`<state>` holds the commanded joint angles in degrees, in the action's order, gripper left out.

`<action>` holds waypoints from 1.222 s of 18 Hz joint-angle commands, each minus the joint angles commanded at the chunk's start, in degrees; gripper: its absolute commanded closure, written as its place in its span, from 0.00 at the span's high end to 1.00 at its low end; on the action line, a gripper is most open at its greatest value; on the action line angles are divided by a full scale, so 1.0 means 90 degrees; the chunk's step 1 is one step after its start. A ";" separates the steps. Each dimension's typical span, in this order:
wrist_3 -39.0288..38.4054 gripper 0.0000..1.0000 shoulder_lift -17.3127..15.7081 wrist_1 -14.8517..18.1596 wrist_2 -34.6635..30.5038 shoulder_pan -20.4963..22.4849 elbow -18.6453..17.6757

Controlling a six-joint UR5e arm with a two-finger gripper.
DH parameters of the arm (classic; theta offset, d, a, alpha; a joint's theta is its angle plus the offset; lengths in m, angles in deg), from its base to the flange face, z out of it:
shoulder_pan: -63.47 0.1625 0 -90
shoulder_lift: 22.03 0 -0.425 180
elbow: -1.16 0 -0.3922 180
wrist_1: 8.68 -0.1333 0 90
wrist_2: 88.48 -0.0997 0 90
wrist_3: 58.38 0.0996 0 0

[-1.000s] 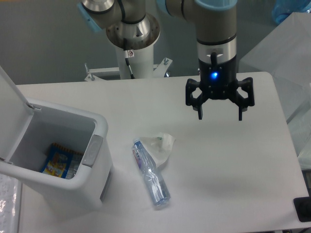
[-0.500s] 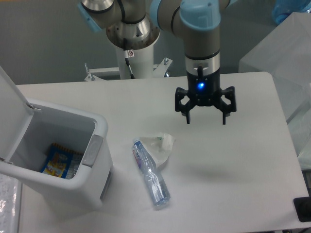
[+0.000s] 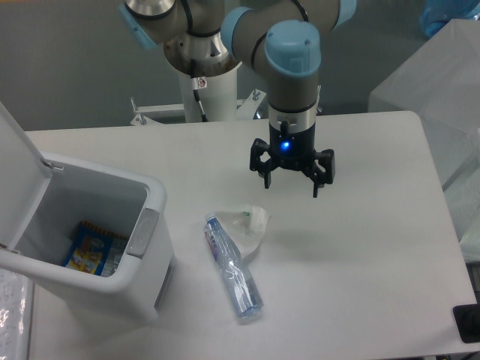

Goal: Place the trash in the trash can
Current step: 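Move the open gripper over the crumpled white tissue, then lower the gripper onto the white tissue and close on it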

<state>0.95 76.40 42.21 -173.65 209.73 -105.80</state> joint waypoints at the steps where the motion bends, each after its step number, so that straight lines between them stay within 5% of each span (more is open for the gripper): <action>1: 0.0078 1.00 0.0068 0.0000 0.0000 -0.0059 -0.0048; 6: 0.0186 1.00 0.0117 -0.0068 -0.0010 -0.0283 -0.0351; 22: 0.0079 1.00 0.0713 -0.0283 -0.0010 -0.0762 -0.0342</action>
<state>1.65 82.82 39.66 -173.74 202.87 -108.88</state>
